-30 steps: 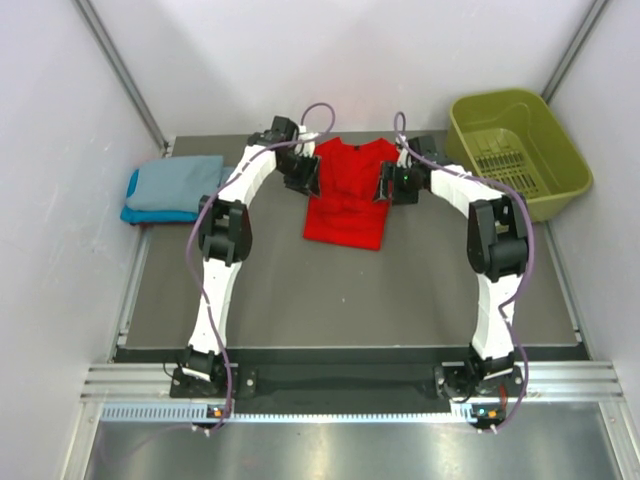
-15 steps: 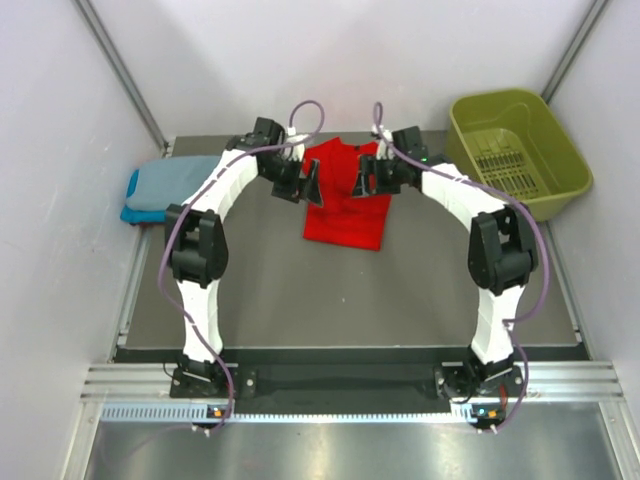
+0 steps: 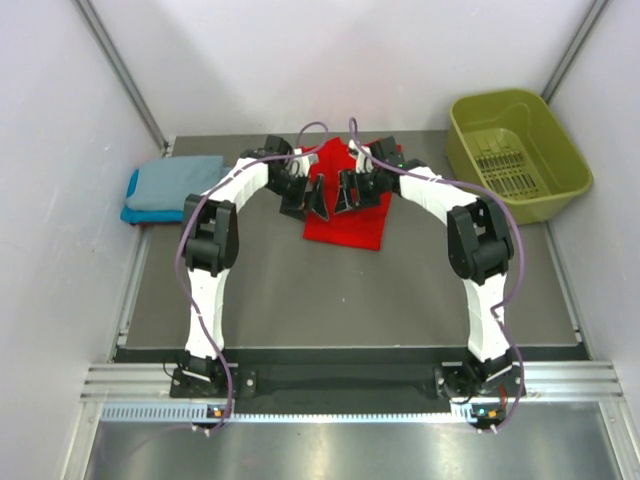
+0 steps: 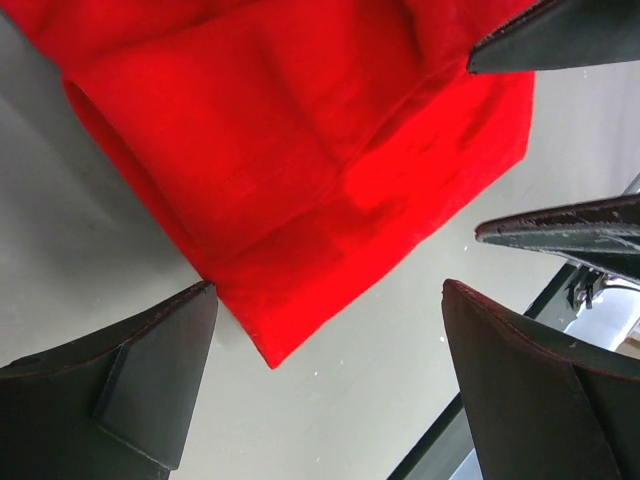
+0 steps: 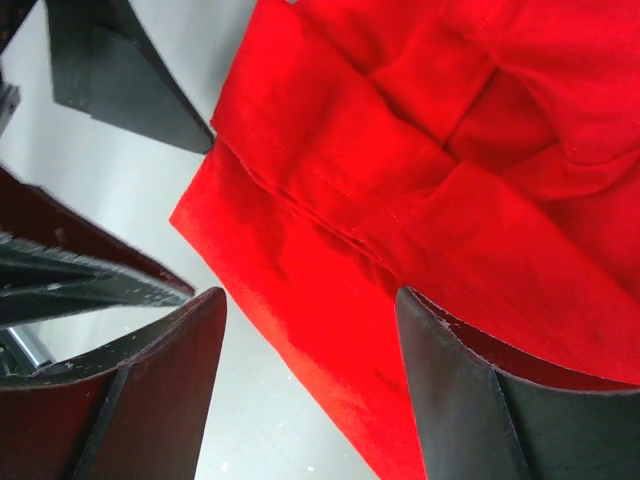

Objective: Fold and stack the t-shirts
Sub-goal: Fold the tshirt

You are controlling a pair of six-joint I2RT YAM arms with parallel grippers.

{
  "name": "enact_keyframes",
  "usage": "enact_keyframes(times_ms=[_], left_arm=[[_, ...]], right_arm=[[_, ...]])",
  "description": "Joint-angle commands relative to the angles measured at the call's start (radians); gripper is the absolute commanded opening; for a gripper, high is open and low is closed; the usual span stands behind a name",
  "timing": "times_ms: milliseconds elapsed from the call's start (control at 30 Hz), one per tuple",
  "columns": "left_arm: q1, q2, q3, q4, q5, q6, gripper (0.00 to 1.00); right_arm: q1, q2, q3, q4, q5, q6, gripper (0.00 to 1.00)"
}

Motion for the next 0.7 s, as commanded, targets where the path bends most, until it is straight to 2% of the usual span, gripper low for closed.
enact_keyframes(times_ms=[0, 533, 667], left_arm=[[0.003, 0.017, 0.043, 0.022, 0.020, 0.002, 0.99], [0.016, 0.083, 0.030, 0.026, 0.022, -0.013, 0.99], [0.017, 0.087, 0.023, 0.023, 0.007, -0.011, 0.99]], right_arm=[[0.000, 0.010, 0.056, 0.017, -0.037, 0.001, 0.69], [0.004, 0.059, 0.046, 0.030, -0.012, 0.019, 0.71], [-0.005, 0.091, 0.095, 0.033, 0.017, 0.012, 0.71]])
